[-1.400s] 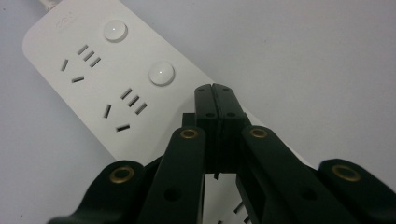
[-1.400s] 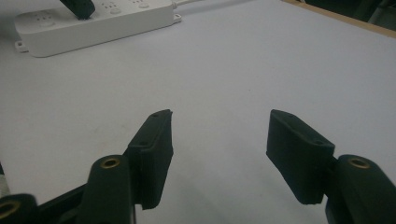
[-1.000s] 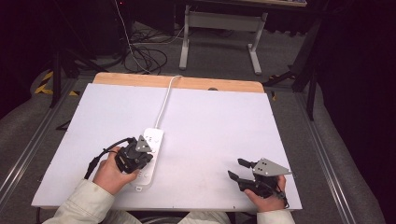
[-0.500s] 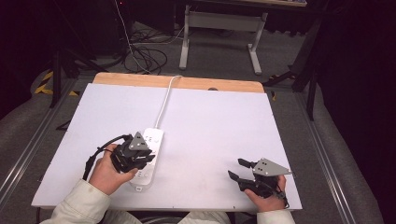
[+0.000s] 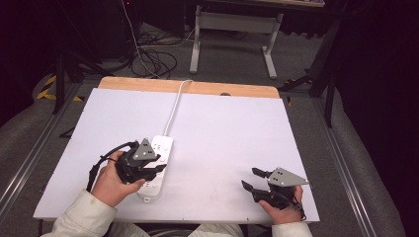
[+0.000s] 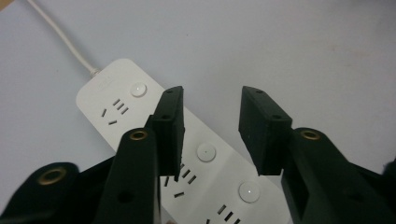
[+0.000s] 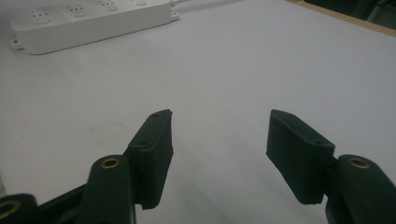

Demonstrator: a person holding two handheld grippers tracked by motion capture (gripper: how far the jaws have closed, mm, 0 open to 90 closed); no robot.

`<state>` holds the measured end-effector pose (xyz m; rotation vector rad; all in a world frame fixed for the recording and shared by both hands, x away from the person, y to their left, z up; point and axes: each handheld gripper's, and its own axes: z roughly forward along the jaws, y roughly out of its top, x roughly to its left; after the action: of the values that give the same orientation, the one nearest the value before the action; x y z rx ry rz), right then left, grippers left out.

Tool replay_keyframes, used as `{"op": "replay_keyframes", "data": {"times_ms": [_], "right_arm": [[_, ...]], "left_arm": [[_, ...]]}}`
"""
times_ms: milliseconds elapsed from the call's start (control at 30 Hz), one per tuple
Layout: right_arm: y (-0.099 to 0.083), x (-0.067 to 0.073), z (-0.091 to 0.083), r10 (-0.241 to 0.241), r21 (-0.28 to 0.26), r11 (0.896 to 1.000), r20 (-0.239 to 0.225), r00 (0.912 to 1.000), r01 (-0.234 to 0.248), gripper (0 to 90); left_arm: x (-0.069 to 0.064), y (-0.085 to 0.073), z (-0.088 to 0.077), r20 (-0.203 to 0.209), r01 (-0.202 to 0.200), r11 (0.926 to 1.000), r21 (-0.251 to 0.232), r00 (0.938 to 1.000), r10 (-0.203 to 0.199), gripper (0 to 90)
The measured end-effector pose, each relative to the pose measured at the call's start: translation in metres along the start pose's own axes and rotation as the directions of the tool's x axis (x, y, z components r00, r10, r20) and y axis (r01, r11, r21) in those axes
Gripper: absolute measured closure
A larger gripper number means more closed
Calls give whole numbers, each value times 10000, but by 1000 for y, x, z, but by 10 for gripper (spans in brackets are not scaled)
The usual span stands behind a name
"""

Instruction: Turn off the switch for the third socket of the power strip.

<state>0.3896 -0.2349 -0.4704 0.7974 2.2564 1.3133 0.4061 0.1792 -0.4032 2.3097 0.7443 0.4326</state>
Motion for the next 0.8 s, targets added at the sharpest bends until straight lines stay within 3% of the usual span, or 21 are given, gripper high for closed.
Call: {"op": "replay_keyframes", "data": {"times_ms": [267,333,533,800], "right_arm": [[0,0,0,-11,-7,10000,5,10000,11,411],[0,0,0,-9,-18,10000,20,10000,9,411],[0,0,-1,-16,-19,10000,29,10000,17,411],[0,0,-1,-14,-35,10000,39,10000,14,410]], "left_arm": [[3,1,-9,182,168,9987,-481,9997,-160,383],[3,-1,-11,90,51,9990,-439,9999,-47,330],[8,-7,-28,-12,167,9908,-1343,9999,-170,259],[16,-17,-42,-490,226,9834,-1799,9983,-319,190]]}}
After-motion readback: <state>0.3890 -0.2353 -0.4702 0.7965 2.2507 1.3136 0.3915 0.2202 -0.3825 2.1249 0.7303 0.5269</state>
